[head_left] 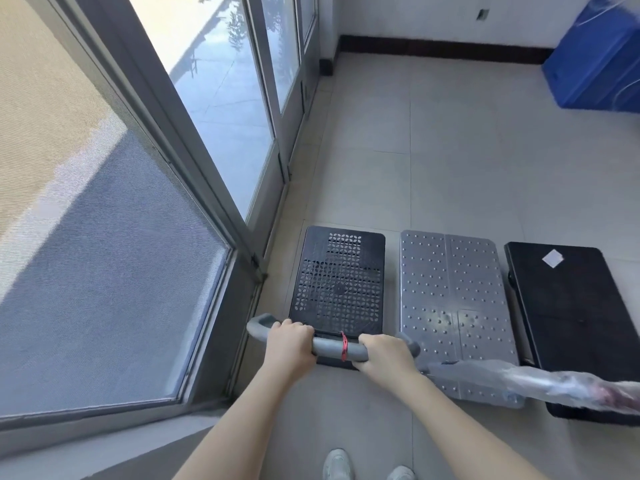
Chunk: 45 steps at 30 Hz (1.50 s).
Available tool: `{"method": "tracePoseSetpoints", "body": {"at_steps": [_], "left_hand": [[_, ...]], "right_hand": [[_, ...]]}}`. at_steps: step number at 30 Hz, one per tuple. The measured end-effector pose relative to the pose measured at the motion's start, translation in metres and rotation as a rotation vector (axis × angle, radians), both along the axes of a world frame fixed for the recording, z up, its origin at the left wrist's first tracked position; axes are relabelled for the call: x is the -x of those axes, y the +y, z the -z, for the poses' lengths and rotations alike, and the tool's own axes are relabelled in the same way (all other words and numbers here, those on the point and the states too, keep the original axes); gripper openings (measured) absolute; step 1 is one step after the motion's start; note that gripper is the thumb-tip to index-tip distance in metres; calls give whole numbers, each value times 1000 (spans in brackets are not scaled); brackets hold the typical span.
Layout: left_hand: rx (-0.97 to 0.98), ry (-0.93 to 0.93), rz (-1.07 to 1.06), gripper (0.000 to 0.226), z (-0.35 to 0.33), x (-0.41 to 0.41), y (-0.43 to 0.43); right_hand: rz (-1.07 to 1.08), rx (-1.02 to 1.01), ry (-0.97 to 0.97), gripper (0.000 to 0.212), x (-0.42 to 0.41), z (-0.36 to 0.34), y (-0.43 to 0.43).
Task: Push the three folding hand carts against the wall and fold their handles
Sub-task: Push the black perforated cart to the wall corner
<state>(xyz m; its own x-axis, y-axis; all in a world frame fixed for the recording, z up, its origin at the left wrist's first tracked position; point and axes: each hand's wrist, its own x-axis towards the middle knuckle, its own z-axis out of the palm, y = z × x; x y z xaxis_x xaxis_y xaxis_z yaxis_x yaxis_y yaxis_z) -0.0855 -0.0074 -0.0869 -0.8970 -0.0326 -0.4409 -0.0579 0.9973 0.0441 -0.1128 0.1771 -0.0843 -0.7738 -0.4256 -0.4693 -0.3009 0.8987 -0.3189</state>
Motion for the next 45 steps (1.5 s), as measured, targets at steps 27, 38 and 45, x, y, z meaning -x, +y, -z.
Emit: {"method": "tracePoseSetpoints", "body": {"at_steps": [27,38,45], "left_hand": [[-20,-97,6,24,-6,204,4],[-15,-137,17,23,-9,317,-3],[-27,-138,42,25,-8,406,-23]], "right_hand": [[21,-77,-37,18,200,-13,1],[33,-53,-21,20,311,-9,-5],[70,-33,-5,12,394,-9,-27]]}}
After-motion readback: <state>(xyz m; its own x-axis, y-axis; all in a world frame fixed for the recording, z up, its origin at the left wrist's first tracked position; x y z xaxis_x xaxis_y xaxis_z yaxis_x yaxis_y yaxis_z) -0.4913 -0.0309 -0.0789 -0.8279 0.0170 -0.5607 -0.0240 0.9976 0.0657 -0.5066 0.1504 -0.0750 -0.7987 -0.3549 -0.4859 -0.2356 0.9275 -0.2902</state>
